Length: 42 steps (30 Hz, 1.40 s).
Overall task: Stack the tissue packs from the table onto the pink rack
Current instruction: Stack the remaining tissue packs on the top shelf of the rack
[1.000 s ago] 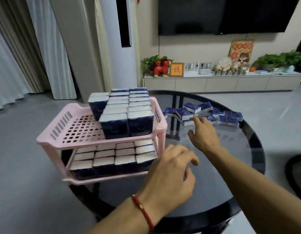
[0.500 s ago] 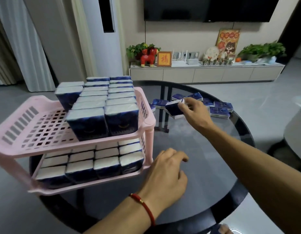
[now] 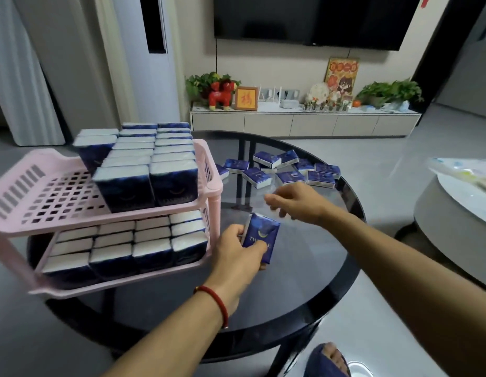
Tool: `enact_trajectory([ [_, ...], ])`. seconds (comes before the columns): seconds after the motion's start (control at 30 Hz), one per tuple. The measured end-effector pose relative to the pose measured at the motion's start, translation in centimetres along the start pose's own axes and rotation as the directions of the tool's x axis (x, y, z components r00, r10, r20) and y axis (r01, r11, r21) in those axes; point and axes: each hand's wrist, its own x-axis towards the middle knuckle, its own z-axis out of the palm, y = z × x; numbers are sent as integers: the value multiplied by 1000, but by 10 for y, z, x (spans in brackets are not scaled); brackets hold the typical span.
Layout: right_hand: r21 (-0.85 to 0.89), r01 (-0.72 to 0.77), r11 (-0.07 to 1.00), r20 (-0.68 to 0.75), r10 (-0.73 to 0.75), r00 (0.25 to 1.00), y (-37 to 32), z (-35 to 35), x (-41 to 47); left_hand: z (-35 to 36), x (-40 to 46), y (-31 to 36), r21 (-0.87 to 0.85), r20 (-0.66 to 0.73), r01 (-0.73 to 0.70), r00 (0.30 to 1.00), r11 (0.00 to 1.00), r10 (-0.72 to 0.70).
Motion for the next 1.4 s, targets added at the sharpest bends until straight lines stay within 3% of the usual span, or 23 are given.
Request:
enact_trajectory([
  [0.07, -282, -46, 958, -192, -10, 981, 10, 11, 33, -1, 4, -4, -19, -10, 25, 1000, 1000, -25],
  [0.13, -416, -103, 904, -265, -13, 964, 11, 25, 61, -1, 4, -7, -33, -11, 48, 999, 998, -48],
  [0.33, -556, -199, 807, -285, 40, 958, 8, 55, 106, 1, 0, -12, -85, 18, 57, 998, 995, -56],
  [0.47, -517, -156, 842, -298, -6, 954, 8, 50, 83, -5, 0, -14, -61, 45, 15, 999, 998, -12],
  [0.63, -331, -105, 938, -59, 91, 994, 6, 16, 7, -16, -5, -16, -97, 108, -28, 993, 995, 39],
  [0.7, -335, -99, 937, -52, 86, 995, 4, 0, -31, -20, -11, -15, -101, 116, -16, 993, 995, 28],
  [0.83, -246, 130, 960, -138, -168, 976, -8, -17, -103, -28, -27, -6, -179, 148, 77, 988, 981, -50],
  [1.0, -303, 404, 863, 78, -400, 913, -38, 9, -147, -40, -46, 3, -295, 292, 189, 951, 937, -100],
  [1.1, -357, 471, 806, 107, -466, 878, -46, 29, -146, -50, -47, -4, -237, 366, 108, 931, 966, -14],
  [1.23, -261, 497, 827, 94, -491, 866, -45, 32, -143, -69, -42, -12, -150, 446, -4, 892, 989, 71],
  [1.4, -65, 424, 903, 66, -420, 905, -42, 39, -144, -80, -41, -22, -40, 349, -187, 918, 981, 189],
])
